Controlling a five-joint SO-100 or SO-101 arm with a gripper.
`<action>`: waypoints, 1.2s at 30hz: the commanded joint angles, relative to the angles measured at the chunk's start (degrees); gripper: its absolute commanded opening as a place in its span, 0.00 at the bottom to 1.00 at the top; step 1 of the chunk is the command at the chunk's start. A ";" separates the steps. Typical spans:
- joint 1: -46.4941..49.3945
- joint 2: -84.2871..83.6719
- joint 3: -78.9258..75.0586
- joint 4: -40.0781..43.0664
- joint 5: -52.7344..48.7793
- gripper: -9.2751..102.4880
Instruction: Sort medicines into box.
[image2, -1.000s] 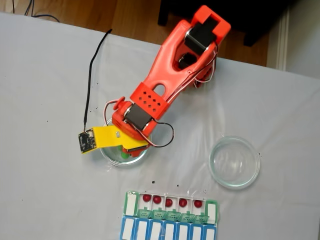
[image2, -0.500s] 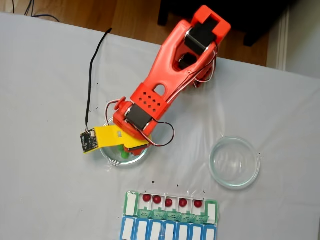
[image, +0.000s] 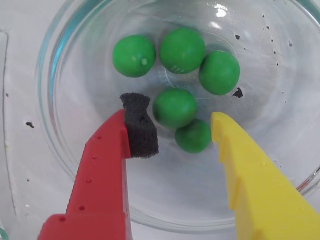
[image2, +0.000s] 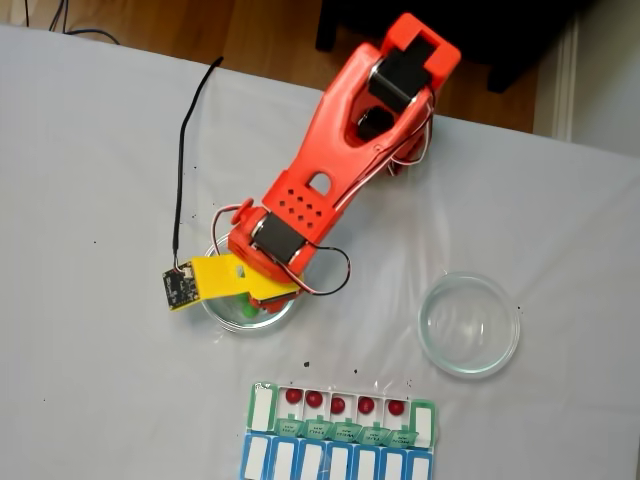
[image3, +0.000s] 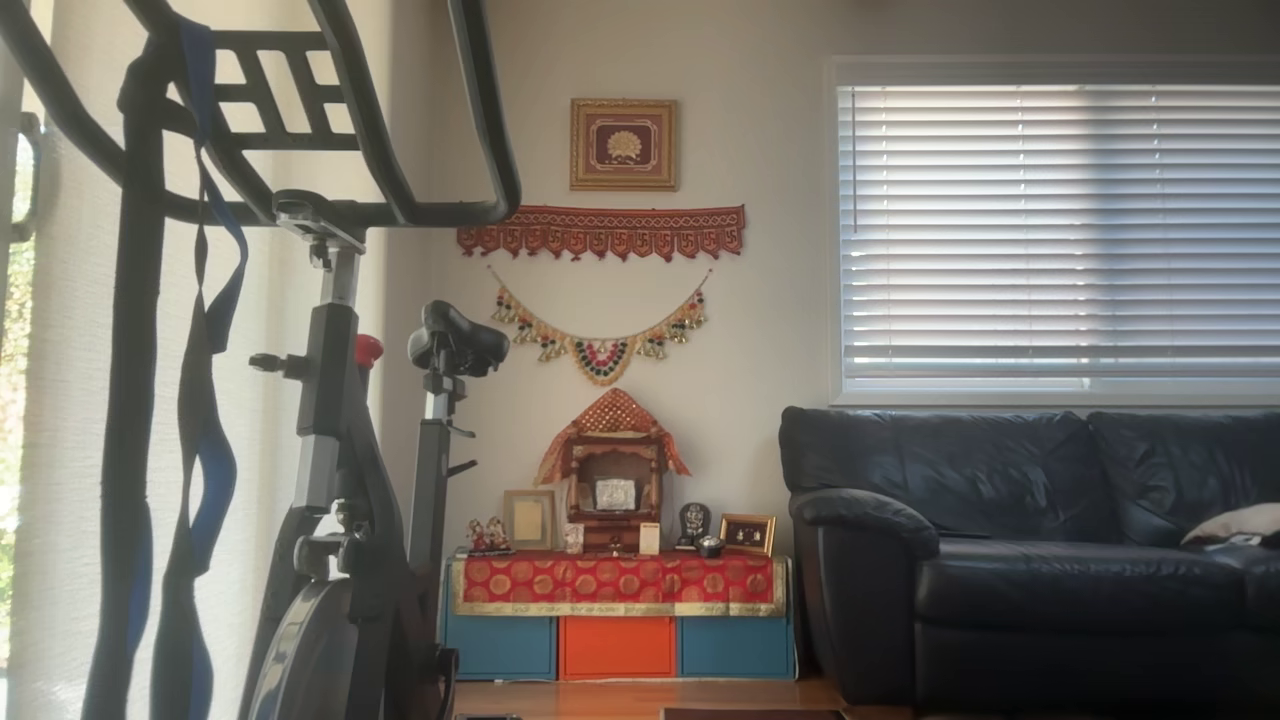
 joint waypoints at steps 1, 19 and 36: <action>-1.32 1.41 0.18 -1.23 0.62 0.27; -1.76 1.67 2.02 -3.16 0.79 0.26; -1.93 1.32 3.08 -5.45 0.62 0.25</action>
